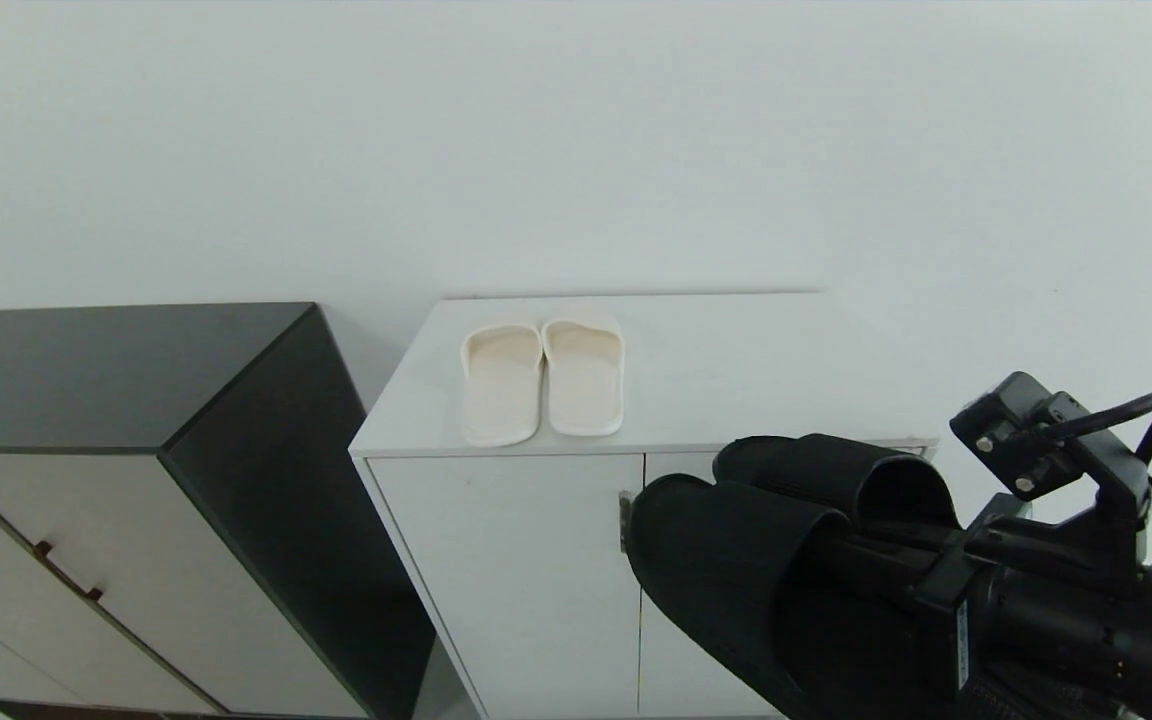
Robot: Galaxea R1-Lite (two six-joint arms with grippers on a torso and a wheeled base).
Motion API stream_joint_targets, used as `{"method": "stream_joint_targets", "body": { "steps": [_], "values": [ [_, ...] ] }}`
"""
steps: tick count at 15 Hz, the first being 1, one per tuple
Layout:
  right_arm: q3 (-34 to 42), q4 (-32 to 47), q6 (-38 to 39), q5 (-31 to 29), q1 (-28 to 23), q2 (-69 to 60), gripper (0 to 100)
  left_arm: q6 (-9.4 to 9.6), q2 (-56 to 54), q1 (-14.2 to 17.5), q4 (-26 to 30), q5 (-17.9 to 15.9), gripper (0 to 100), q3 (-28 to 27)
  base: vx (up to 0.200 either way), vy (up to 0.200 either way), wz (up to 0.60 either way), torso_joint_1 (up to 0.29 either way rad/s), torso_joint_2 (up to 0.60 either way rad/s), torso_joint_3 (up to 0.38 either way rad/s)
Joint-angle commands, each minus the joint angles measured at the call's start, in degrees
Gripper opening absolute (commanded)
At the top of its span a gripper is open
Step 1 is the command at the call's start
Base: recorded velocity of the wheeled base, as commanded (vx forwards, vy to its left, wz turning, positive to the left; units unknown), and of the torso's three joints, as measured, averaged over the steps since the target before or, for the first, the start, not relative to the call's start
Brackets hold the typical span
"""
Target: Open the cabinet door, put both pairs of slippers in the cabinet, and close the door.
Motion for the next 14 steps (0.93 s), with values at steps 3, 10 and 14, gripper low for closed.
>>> {"method": "stream_joint_targets", "body": {
  "steps": [3,10,14],
  "values": [
    [0.4,0.0,0.0,0.1,0.0,-0.3,0,0.18,0.0,0.0,0.0,0.0,0,0.0,0.0,0.0,0.0,0.0,0.0,0.0],
    [1.8,-0.1,-0.4,1.1,0.0,-0.2,0,0.44,0.0,0.0,0.0,0.0,0,0.0,0.0,0.0,0.0,-0.095,0.23,0.126],
    [2.0,0.0,-0.3,0.8,0.0,-1.1,0,0.0,0.0,0.0,0.0,0.0,100,0.0,0.0,0.0,0.0,-0.217,0.54,0.311]
  ]
}}
